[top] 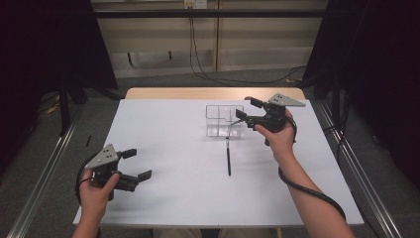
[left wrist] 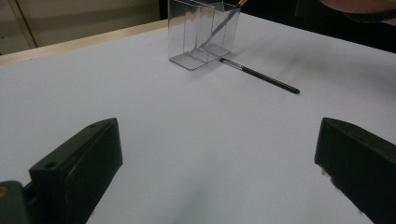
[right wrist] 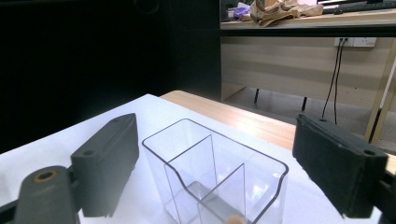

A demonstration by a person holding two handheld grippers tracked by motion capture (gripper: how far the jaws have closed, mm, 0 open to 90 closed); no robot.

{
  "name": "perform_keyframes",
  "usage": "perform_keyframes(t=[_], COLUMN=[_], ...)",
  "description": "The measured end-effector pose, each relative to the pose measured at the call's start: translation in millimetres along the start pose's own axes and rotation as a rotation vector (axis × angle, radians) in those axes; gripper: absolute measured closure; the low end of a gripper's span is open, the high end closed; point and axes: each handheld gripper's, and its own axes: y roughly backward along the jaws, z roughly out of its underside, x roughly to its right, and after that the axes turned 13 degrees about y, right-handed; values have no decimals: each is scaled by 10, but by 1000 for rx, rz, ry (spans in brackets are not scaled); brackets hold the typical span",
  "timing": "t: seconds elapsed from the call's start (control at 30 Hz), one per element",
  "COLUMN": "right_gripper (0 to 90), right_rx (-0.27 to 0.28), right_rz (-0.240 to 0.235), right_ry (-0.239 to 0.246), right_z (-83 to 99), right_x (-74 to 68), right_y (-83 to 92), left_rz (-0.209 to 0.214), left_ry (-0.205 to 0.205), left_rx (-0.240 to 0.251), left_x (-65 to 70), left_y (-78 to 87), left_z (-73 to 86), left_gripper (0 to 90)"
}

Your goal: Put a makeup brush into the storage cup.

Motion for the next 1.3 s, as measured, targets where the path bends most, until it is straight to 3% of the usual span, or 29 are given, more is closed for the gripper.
perform_keyframes(t=[0.63, 1.3], right_gripper=[87, 73], right_rx=[-43, -47], right_rz=[-16, -33], right_ry=[35, 70], right_z=[53, 103], right_x=[-78, -148], right_y=[253, 590], left_rz=[3, 8], left_ry=[2, 4], left_rx=[2, 7], left_x=[3, 19], left_y=[-4, -18], left_z=[0, -7], left_gripper=[7, 7])
